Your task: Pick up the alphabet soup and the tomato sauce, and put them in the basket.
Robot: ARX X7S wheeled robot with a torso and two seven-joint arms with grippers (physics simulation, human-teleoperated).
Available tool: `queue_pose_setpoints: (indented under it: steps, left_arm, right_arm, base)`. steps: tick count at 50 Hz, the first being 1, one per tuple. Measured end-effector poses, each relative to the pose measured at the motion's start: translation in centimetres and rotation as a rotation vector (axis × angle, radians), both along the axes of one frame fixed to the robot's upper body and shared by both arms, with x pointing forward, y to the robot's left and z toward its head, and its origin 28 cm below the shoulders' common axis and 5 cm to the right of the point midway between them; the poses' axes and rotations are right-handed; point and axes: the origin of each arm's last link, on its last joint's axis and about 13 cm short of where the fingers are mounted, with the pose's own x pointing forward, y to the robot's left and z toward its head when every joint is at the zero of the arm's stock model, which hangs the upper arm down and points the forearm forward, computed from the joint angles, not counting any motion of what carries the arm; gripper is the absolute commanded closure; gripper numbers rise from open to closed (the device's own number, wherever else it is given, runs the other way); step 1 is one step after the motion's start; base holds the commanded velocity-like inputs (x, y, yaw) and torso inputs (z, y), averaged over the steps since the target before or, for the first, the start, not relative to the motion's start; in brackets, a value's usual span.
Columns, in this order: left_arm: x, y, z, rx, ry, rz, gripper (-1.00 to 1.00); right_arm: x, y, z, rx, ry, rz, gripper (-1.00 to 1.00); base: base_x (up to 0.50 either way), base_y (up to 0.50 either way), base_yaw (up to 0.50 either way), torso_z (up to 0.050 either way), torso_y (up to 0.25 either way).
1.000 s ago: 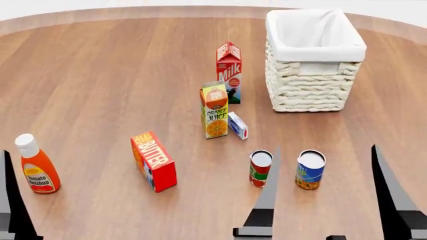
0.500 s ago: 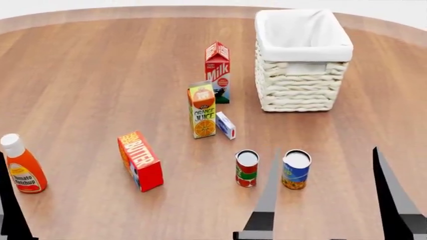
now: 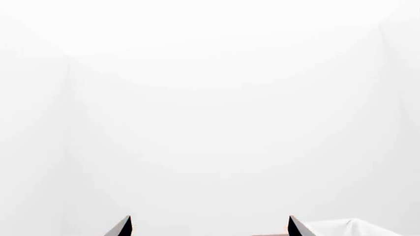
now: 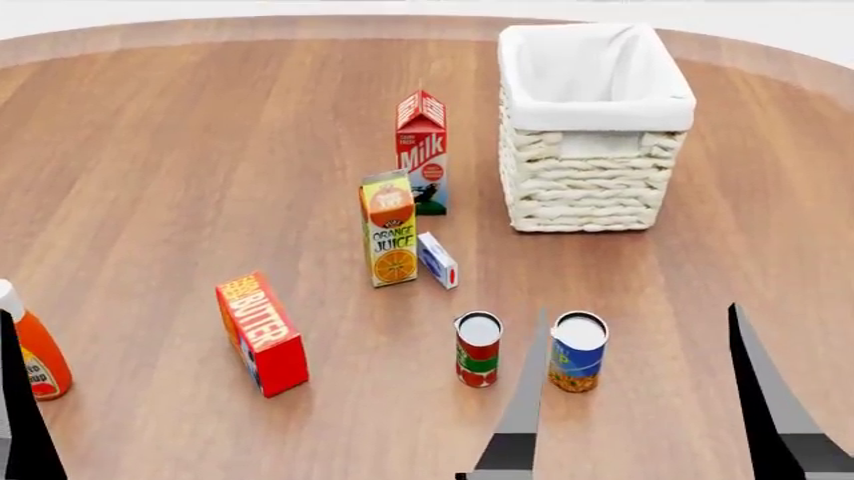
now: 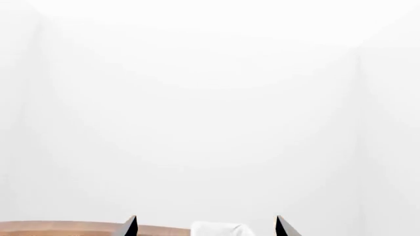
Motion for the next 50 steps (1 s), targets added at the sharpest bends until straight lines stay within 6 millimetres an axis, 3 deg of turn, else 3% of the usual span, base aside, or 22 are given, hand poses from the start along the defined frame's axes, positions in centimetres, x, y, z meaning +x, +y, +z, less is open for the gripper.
queue_pose_setpoints:
  steps: [50]
  left_arm:
    - [-0.12,-0.06,-0.19,0.01,0.001,-0.003,-1.0]
  right_arm:
    - [0.0,0.19,-0.39,-0.006,0.012,0.005,-1.0]
  base:
    - [0.24,-0.04,0.0,0.0,0.0]
